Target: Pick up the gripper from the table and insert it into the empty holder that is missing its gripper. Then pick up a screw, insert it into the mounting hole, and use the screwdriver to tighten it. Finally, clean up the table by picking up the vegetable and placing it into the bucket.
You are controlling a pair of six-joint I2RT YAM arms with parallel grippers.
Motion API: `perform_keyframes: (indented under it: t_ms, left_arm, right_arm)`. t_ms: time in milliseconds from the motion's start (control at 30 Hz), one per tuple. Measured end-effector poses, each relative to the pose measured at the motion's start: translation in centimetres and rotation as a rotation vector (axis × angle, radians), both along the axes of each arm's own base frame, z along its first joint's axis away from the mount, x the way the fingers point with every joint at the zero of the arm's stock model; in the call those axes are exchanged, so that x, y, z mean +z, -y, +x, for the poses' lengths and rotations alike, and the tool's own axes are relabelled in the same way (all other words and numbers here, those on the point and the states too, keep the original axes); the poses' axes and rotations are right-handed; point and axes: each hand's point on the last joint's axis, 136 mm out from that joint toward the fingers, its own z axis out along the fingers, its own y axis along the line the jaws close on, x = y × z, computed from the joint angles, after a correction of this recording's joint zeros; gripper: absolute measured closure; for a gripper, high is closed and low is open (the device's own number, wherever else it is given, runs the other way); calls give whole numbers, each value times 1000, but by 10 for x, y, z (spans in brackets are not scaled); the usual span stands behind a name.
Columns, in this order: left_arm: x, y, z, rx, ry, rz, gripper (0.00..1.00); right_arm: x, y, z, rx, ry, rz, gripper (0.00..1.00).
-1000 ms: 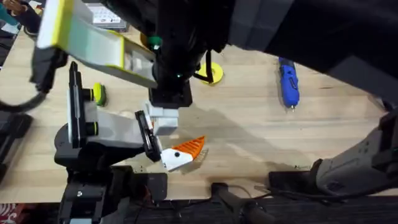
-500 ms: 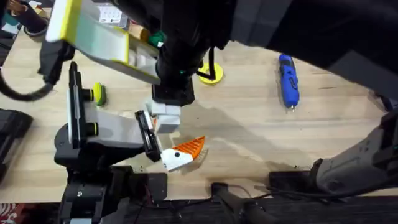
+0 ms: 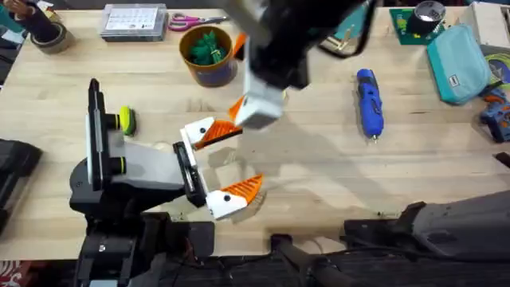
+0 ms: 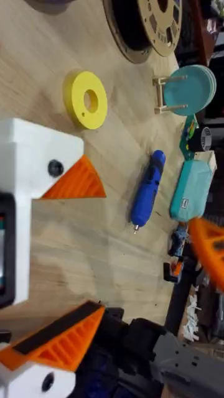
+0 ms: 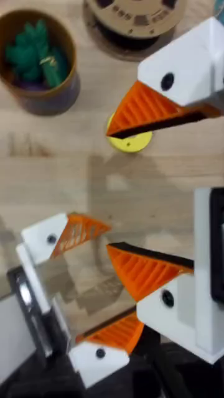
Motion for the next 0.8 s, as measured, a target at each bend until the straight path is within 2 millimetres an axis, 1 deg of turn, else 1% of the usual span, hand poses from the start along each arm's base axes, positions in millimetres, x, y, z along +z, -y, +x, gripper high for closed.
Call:
perform_keyframes:
  t_ms: [100,167,267,367,467,600,800]
  left_arm:
    - [0,0,0,0,0,0,16]
    - [0,0,0,0,0,0,15]
    - [0,0,0,0,0,0,15]
    - [0,0,0,0,0,0,15]
    - [0,0,0,0,0,0,15]
    - [0,0,0,0,0,0,15]
    - [0,0,0,0,0,0,15]
  right_arm:
    - [9,17,12,-32,9,23,4]
    - [15,25,15,-24,12,55,4]
    - [21,36,9,16,9,100,4]
    - [21,44,2,43,12,137,3]
    - [15,53,-1,60,10,175,4]
    - [0,66,-10,86,-23,218,4]
    - [-17,74,-24,161,-46,310,4]
